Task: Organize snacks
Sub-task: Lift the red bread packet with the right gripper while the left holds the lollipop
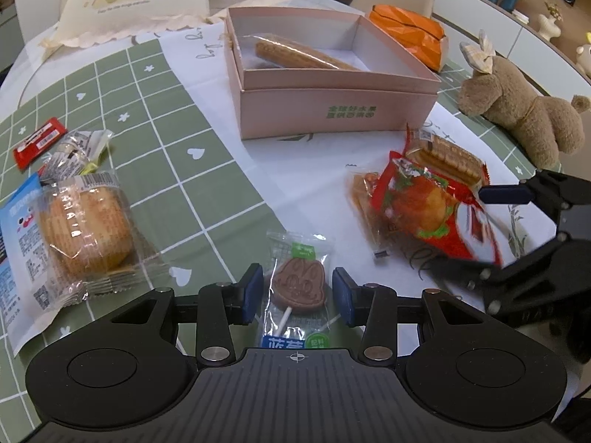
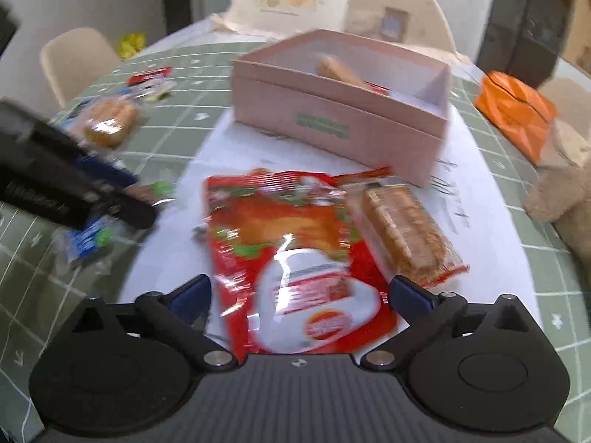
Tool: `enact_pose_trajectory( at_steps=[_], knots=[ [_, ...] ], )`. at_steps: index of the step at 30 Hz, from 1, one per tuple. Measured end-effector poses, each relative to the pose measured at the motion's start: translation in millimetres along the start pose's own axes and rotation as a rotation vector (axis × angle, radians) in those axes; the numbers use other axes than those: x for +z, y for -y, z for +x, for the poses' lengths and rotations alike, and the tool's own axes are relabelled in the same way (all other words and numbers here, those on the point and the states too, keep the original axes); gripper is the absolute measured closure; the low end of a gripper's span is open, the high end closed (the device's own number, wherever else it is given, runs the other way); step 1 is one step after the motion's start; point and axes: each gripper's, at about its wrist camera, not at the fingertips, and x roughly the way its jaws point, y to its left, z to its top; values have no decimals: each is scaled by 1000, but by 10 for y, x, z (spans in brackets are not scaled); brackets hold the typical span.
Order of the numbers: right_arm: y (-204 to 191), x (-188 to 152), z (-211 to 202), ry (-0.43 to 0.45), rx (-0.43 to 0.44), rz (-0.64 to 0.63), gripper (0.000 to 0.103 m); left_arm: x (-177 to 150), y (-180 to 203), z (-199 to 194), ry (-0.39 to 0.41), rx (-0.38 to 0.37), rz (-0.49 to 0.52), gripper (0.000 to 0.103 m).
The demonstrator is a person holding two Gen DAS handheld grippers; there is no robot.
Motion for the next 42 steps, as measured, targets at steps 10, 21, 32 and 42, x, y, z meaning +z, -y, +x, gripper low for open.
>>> enact_pose_trajectory(
  at_steps=[10, 21, 32, 42],
  knots=[
    [159, 103, 220, 19, 58, -29, 0, -8, 27, 4, 2, 9, 22, 58],
    [72, 257, 161, -27, 109, -157, 9, -11, 56, 20, -2, 23, 66, 57],
    [243, 384, 460, 18, 198, -189, 0, -40, 47, -1, 6, 14, 64, 57],
    [252, 496, 417, -43, 228, 1, 7, -37, -55, -30, -4, -33, 33, 58]
  ],
)
